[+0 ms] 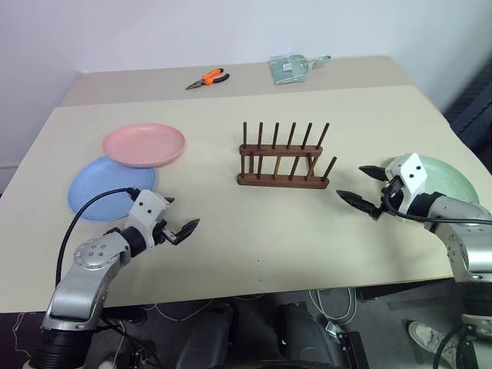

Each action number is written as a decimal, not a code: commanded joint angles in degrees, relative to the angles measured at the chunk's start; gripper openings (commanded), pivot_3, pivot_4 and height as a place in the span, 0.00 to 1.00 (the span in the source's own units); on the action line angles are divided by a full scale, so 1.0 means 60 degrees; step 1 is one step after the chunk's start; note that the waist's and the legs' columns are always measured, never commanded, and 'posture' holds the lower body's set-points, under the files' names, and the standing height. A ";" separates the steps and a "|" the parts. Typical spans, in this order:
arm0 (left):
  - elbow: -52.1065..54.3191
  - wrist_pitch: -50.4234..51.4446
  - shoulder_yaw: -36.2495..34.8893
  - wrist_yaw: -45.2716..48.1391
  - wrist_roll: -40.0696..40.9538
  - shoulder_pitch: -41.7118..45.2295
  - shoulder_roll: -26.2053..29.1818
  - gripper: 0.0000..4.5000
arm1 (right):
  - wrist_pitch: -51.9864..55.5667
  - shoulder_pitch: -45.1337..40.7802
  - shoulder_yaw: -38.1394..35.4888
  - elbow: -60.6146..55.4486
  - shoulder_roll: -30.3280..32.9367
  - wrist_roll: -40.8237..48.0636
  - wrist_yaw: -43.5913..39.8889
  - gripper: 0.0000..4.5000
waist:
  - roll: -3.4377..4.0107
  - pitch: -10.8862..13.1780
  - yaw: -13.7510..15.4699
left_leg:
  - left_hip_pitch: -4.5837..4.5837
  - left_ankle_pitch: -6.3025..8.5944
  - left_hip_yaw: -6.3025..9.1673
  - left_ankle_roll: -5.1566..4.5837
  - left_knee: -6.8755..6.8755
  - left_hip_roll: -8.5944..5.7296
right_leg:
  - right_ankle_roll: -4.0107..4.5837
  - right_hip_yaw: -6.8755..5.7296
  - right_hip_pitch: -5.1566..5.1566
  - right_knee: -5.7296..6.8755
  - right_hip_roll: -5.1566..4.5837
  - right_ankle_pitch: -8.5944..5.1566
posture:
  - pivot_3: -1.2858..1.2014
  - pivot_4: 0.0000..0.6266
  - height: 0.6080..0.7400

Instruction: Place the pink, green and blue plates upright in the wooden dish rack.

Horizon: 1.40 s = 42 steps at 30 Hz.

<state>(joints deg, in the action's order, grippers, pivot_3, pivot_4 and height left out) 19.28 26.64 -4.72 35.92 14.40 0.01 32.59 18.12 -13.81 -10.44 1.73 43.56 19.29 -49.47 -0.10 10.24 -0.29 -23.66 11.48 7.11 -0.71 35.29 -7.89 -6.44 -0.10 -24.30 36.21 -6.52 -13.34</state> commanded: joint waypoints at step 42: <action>-0.8299 -0.3922 0.2854 0.4579 -0.1394 0.6160 -0.2613 0.16 | 0.0750 0.2743 0.0072 -0.3781 -0.0863 -0.0440 0.1974 1.00 | -0.0012 -0.0012 0.0140 | -0.0017 0.0014 0.0003 -0.0030 0.0057 -0.0019 | -0.0042 -0.0013 0.0015 0.0000 0.0002 0.0013 | 0.52 0.24 0.91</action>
<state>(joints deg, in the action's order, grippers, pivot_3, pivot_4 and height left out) -36.98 -0.03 10.87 60.30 4.47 39.78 16.17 23.10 2.32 -7.71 -20.45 37.26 16.53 -36.76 -0.17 10.17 0.55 -23.76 11.58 7.14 -0.91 35.64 -8.01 -6.69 -0.18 -24.21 36.22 -6.51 -13.26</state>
